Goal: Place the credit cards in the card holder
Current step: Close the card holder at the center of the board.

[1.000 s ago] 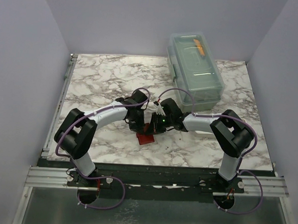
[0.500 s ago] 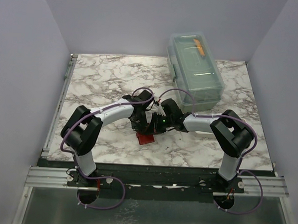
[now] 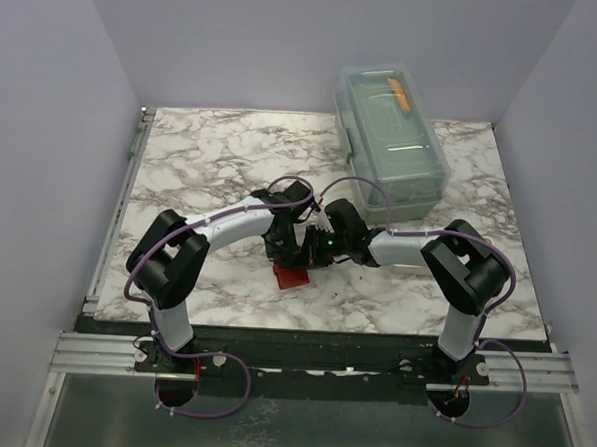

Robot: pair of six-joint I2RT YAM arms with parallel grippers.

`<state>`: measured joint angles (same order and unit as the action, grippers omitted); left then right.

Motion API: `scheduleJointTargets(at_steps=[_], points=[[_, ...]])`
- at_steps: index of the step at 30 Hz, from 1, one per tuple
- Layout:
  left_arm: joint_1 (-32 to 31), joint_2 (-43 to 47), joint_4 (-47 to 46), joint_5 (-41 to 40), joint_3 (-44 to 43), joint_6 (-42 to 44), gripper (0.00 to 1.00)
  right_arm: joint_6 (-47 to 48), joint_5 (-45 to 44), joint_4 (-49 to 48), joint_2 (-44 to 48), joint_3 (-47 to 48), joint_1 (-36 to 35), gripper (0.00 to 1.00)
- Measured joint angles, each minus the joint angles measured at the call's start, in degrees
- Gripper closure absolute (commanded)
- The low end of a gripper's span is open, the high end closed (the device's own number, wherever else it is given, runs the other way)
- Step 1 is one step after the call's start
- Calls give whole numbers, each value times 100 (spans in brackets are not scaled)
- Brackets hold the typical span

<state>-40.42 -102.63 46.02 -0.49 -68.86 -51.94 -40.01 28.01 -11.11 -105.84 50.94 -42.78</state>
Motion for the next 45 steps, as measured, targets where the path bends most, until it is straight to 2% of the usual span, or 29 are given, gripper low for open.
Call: scheduleJointTargets(at_steps=[3,6,12,17,21,22,31,34,37,39,42,45], points=[[0,87,-114,17,109,-55,87,2,0,-2,0,-2,0,100],[2,173,-243,42,227,-118,86,4,4,-24,0,-13,0,100],[13,396,-566,42,533,-170,72,15,13,-96,0,-50,2,100],[57,623,-859,66,811,-240,69,17,15,-129,0,-66,4,100],[79,881,-1163,85,1108,-308,50,20,20,-129,0,-66,9,100],[90,946,-1222,103,1174,-315,47,17,20,-127,-2,-70,11,100],[214,1419,-1784,146,1812,-334,45,17,44,-131,-28,-70,22,100],[223,1541,-1945,149,1965,-334,51,20,57,-133,-28,-68,26,100],[223,1746,-2186,138,2175,-363,54,52,63,-136,-22,-68,26,100],[216,1860,-2310,144,2197,-420,53,68,79,-151,-24,-61,24,100],[216,2107,-2540,146,2197,-444,47,83,85,-170,-28,-59,17,100],[249,2420,-2527,138,2197,-442,47,103,87,-179,-31,-59,13,100]])
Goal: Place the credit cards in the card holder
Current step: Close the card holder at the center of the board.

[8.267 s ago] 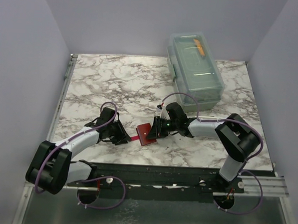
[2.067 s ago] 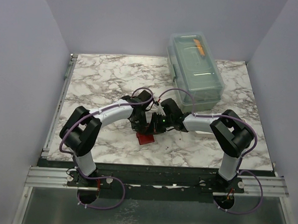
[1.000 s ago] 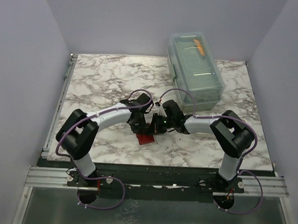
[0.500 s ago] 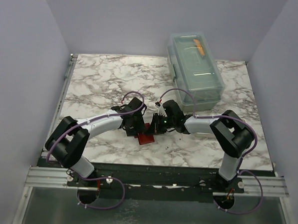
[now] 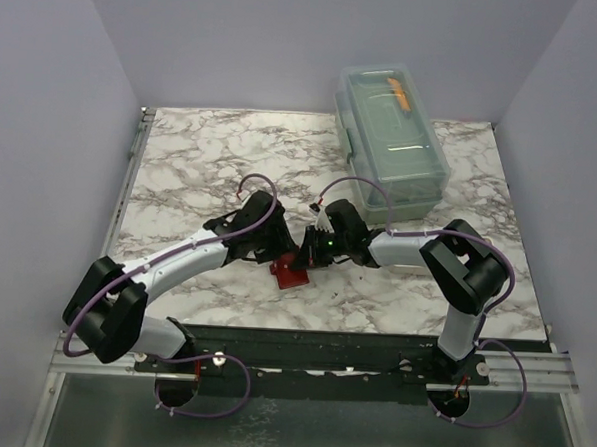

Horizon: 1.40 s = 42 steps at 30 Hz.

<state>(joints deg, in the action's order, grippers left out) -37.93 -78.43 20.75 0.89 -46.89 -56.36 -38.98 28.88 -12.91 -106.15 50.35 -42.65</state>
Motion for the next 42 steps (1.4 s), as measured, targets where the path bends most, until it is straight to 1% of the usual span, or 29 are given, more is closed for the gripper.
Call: scheduleJointTargets(at_steps=[3,5,12,16,18,22,25,27,31,35,39,42], points=[[48,203,81,-31,-11,4,55,2,7,-7,-4,2,0,100],[76,192,173,-33,-44,31,55,2,9,-7,-4,4,-2,100],[96,-332,861,-214,-498,122,51,2,9,-4,-4,7,-2,100],[96,-297,1255,-498,-564,131,42,4,9,-7,-4,7,-2,100],[96,-195,1451,-621,-564,136,41,4,9,-4,-4,7,-2,100],[96,188,1690,-739,-562,138,45,7,11,-4,-4,9,-2,100],[107,402,1685,-732,-511,129,55,7,20,-2,-13,17,-2,100],[118,476,1655,-710,-402,118,56,9,24,0,-15,22,-2,100],[197,498,1611,-636,-232,120,61,9,26,2,-15,22,-2,100],[356,459,1464,-496,-114,116,71,11,24,2,-15,22,-2,100],[461,409,1270,-363,76,98,76,11,26,4,-15,24,-2,100],[461,369,1180,-278,131,81,77,15,26,13,-15,31,-2,100]])
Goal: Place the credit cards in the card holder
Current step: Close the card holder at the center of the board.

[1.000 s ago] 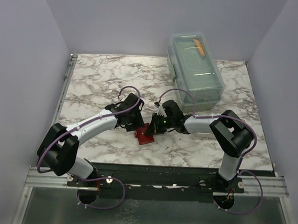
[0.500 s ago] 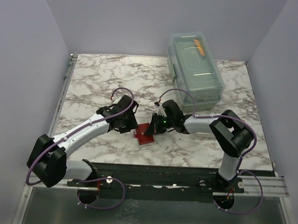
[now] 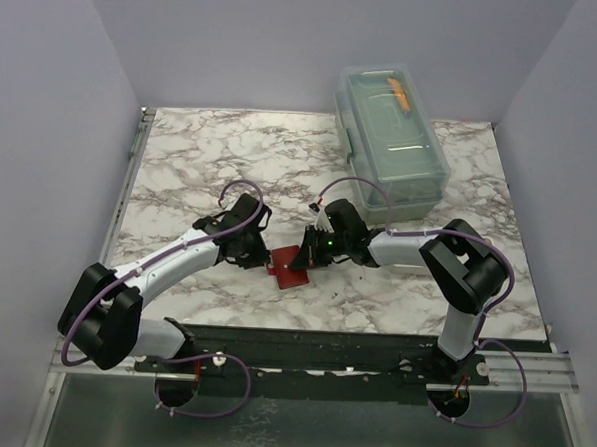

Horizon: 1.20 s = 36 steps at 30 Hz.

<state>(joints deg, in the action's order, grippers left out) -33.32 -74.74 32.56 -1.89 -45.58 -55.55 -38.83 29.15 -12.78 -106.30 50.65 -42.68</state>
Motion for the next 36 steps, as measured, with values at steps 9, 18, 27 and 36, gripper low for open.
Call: scheduleJointTargets(at_steps=[9,18,27,36], points=[[0,-61,-286,269,133,-55,83,37,11,48,-9,31,0,100],[0,-70,-330,352,223,-76,92,39,15,101,-15,61,0,100],[0,-70,-337,407,223,0,100,223,-328,610,153,214,-114,99],[37,-131,-339,629,94,304,100,509,-841,1357,348,413,-188,96]])
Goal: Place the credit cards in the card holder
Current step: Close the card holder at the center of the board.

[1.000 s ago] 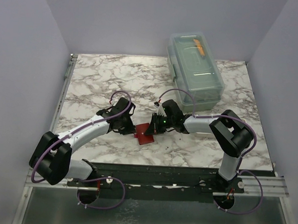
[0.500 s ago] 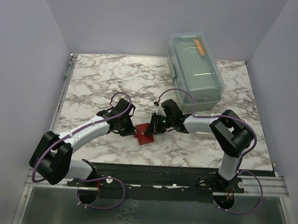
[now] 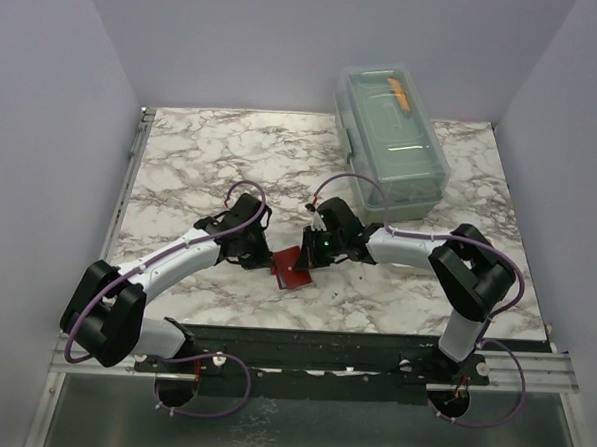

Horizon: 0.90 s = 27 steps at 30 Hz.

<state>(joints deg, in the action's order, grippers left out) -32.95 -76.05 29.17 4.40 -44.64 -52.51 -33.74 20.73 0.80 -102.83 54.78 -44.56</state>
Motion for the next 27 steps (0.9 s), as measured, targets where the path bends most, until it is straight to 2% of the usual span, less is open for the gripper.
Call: scheduleJointTargets(at_steps=[13,21,27], points=[[0,-59,4,105,-70,157,100,328,-310,713,487,46,-7,82],[0,-61,2,195,-74,192,100,385,-431,859,610,-4,-2,88],[0,-87,-42,376,-136,223,100,280,-192,461,343,-142,4,92]])
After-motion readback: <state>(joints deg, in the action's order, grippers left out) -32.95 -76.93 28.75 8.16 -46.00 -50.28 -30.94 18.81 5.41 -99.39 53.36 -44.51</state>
